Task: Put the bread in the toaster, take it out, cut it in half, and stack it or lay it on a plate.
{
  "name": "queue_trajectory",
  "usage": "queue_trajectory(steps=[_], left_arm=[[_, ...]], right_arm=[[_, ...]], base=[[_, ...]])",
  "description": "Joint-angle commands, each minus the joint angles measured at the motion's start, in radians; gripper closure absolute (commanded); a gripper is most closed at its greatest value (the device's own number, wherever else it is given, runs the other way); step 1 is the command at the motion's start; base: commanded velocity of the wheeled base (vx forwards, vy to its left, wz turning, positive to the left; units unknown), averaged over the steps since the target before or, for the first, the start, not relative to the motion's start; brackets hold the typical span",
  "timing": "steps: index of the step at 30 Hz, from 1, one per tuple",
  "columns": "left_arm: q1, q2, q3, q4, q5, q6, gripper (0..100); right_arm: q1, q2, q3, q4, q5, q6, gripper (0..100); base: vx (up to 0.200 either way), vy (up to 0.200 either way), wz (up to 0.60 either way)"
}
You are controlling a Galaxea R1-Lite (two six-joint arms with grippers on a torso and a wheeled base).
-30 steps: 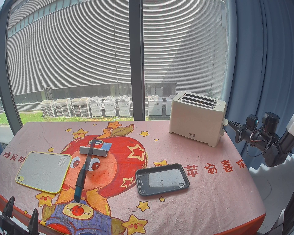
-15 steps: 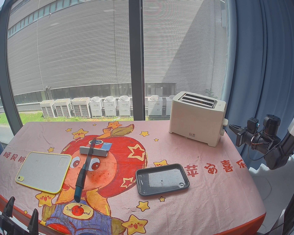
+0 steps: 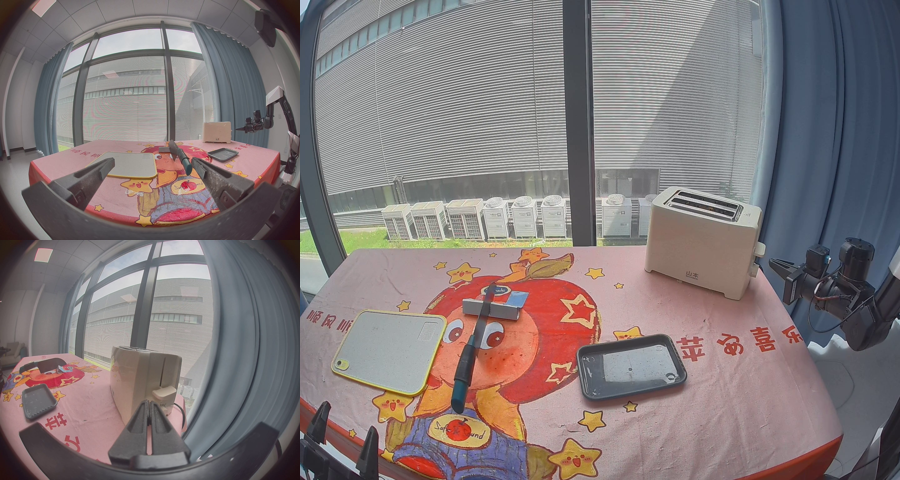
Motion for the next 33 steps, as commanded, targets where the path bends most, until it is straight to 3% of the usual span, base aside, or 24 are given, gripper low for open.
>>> queue_trajectory(steps=[1, 7, 8, 10, 26, 31, 33], left_arm=[[0.000, -0.016, 0.018, 0.000, 0.000, 0.000, 0], [0.000, -0.016, 0.018, 0.000, 0.000, 0.000, 0], [0.000, -0.016, 0.018, 0.000, 0.000, 0.000, 0], [0.000, -0.016, 0.018, -0.002, 0.000, 0.000, 0], [0.000, -0.016, 0.018, 0.000, 0.000, 0.000, 0], [0.000, -0.016, 0.018, 0.000, 0.000, 0.000, 0], [0.000, -0.016, 0.018, -0.002, 0.000, 0.000, 0]], right_arm=[[-0.004, -0.003, 0.018, -0.003, 0.000, 0.001, 100], [0.011, -0.029, 0.024, 0.011, 0.016, 0.002, 100], [0.016, -0.032, 0.024, 0.010, 0.048, 0.002, 100], [0.017, -0.027, 0.032, 0.003, 0.062, 0.004, 100], [0.004, -0.032, 0.032, 0.008, 0.062, 0.011, 100], [0.004, -0.023, 0.019, 0.010, 0.054, 0.027, 100], [0.010, -0.018, -0.004, 0.010, 0.051, 0.060, 100]], base=[[0.000, 0.000, 0.00], [0.000, 0.000, 0.00], [0.000, 0.000, 0.00], [0.000, 0.000, 0.00], [0.000, 0.000, 0.00], [0.000, 0.000, 0.00], [0.000, 0.000, 0.00]])
